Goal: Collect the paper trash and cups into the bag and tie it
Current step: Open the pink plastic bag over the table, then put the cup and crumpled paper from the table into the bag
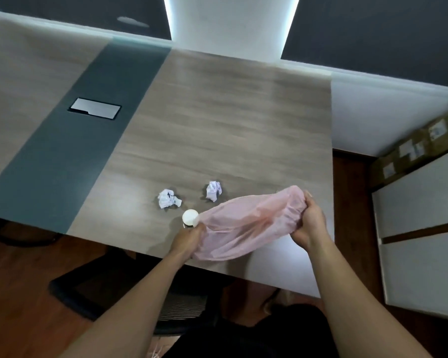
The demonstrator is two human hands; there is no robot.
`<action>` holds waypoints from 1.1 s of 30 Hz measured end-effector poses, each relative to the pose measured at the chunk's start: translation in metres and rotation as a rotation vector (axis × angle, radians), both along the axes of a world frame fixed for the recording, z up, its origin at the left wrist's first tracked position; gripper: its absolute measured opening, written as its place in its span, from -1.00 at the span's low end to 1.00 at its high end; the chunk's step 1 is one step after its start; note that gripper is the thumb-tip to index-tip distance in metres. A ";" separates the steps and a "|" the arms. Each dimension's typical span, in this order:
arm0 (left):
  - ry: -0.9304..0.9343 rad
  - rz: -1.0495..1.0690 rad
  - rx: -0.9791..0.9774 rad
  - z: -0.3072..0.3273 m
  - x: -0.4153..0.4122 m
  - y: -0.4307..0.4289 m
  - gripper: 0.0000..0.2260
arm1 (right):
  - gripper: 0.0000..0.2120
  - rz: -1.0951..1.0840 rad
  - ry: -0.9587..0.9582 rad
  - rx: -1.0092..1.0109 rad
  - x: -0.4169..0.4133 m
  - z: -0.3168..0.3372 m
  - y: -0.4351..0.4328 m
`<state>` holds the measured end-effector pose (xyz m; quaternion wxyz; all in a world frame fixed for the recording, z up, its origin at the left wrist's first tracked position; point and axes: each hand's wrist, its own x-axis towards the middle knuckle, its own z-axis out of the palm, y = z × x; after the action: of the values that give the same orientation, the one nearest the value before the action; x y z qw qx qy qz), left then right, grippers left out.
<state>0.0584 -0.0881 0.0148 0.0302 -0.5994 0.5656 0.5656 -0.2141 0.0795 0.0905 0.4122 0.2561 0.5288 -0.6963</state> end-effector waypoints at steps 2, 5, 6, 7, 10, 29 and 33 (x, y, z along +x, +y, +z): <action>0.016 0.006 -0.022 -0.003 0.013 -0.016 -0.61 | -0.76 0.041 0.008 -0.004 0.011 0.002 -0.004; -0.060 0.018 -0.318 -0.004 0.028 -0.033 -0.80 | -0.75 0.104 0.040 0.008 0.022 0.006 -0.010; -0.071 0.078 -0.405 -0.001 0.031 -0.037 -0.85 | -0.77 0.114 0.056 0.004 0.026 0.005 -0.011; -0.067 0.119 -0.443 0.001 0.032 -0.039 -0.88 | -0.76 0.117 0.073 0.015 0.029 0.005 -0.011; -0.033 -0.149 -0.537 -0.012 0.033 -0.052 -0.56 | -0.62 0.178 0.091 -0.010 0.039 -0.002 -0.009; 0.260 -0.030 -0.549 -0.021 -0.005 -0.075 -0.59 | -0.40 0.218 0.077 0.096 0.066 0.002 0.010; 0.703 -0.054 -0.208 0.040 -0.005 -0.056 -0.70 | -0.34 0.202 0.048 0.084 0.065 -0.004 -0.003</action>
<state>0.0537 -0.1443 0.0548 -0.2121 -0.3532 0.6118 0.6753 -0.1491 0.0761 0.0861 0.4562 0.2019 0.5904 -0.6345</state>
